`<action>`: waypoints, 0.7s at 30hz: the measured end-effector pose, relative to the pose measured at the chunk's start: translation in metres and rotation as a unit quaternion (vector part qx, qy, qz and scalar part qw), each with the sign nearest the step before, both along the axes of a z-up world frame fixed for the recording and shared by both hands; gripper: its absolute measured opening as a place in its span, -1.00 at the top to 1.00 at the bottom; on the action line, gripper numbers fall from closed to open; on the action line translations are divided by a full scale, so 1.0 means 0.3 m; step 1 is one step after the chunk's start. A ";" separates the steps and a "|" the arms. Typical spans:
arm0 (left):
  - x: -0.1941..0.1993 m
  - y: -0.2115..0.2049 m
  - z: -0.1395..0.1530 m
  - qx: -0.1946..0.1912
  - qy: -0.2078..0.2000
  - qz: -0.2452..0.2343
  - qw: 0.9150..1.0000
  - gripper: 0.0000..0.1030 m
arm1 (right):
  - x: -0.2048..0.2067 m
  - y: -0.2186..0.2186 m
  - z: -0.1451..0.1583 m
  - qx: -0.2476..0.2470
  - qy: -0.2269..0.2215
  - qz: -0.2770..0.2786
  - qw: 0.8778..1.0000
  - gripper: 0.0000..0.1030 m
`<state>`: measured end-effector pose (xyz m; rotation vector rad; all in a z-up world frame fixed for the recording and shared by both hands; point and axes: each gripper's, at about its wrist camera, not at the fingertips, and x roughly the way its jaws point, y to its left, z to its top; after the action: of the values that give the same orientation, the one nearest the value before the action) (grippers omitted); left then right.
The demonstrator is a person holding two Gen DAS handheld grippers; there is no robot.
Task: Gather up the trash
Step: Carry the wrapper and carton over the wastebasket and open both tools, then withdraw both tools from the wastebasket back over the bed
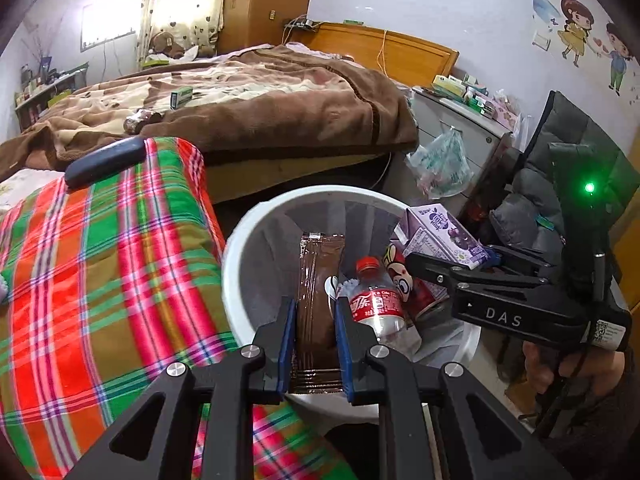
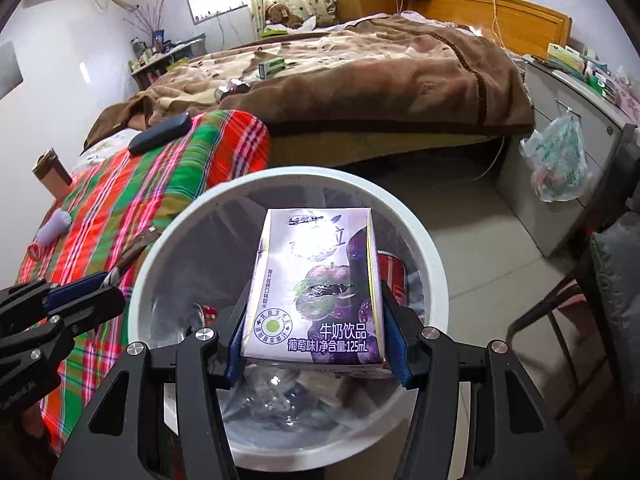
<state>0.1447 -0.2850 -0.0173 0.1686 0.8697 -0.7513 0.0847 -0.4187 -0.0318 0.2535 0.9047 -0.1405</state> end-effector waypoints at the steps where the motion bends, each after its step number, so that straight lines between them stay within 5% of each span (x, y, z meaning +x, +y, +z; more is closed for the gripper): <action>1: 0.001 -0.007 -0.004 0.003 0.000 0.001 1.000 0.62 | 0.001 0.000 -0.001 -0.003 0.001 0.000 1.000 -0.11; 4: 0.002 -0.012 -0.012 0.004 0.002 0.002 1.000 0.36 | -0.001 -0.002 -0.002 -0.008 0.004 0.001 1.000 -0.11; 6: 0.000 -0.011 -0.011 0.006 -0.001 0.006 1.000 -0.03 | -0.003 -0.006 -0.003 -0.008 0.004 0.000 1.000 -0.15; 21: -0.007 0.068 0.015 -0.006 -0.005 0.024 1.000 -0.05 | -0.016 0.036 0.027 -0.007 -0.015 0.000 1.000 -0.27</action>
<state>0.1427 -0.2645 -0.0129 0.1396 0.8571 -0.7115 0.0798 -0.4079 -0.0237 0.2424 0.8733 -0.1436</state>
